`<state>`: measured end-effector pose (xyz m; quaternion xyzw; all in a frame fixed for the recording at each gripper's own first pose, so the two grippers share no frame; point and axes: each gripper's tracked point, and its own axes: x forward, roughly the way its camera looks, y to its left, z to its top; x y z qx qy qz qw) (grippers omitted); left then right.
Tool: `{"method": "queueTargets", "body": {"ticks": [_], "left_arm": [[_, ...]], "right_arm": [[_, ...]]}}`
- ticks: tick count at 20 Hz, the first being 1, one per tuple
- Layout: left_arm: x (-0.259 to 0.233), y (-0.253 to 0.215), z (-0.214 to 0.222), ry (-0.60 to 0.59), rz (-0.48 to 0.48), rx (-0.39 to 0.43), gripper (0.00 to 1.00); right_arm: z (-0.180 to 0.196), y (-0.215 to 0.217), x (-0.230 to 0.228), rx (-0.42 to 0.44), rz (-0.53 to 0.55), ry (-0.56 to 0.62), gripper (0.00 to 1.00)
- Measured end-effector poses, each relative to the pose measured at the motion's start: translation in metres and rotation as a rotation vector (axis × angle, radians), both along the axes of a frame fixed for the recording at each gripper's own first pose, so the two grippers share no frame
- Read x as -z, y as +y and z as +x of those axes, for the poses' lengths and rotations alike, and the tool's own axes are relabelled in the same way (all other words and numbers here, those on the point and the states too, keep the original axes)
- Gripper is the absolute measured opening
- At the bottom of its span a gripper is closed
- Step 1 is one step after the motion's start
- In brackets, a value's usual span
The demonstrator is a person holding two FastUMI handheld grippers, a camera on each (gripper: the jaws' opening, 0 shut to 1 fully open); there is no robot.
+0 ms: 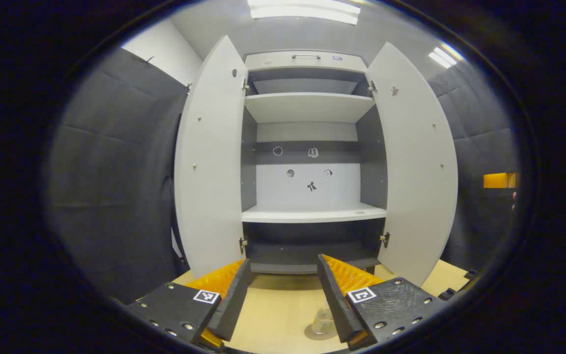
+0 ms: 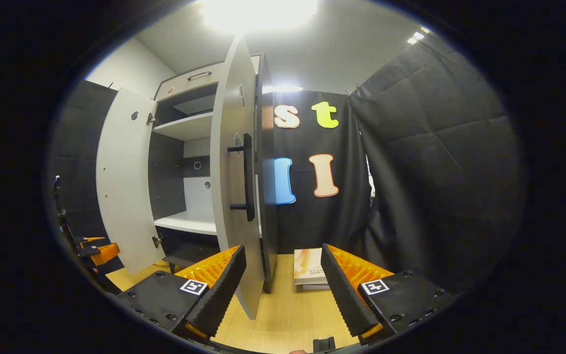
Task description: Grasp the bottle in the cabinet with the left hand and place it on the coaster, then close the right door with the right hand and the left door with the left hand.
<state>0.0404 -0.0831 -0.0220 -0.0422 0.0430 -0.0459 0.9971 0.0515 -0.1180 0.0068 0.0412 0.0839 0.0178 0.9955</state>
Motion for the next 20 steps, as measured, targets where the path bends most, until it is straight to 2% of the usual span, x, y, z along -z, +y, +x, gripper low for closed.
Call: {"method": "queueTargets", "body": {"ticks": [6,10,14,20], "left_arm": [[-0.031,0.066,0.0,-0.008,0.012,-0.046,0.8],[-0.04,0.104,0.0,0.001,0.003,-0.078,0.8],[-0.043,0.143,-0.003,0.0,0.032,-0.126,0.8],[-0.04,0.19,-0.005,0.002,0.01,-0.178,0.8]], "right_arm": [[0.024,-0.012,-0.02,0.049,-0.041,0.009,0.98],[0.041,-0.035,-0.034,0.171,-0.096,0.012,0.98],[0.059,-0.04,-0.047,0.25,-0.051,0.012,0.98],[0.083,-0.02,-0.054,0.258,-0.044,0.015,0.98]]}}
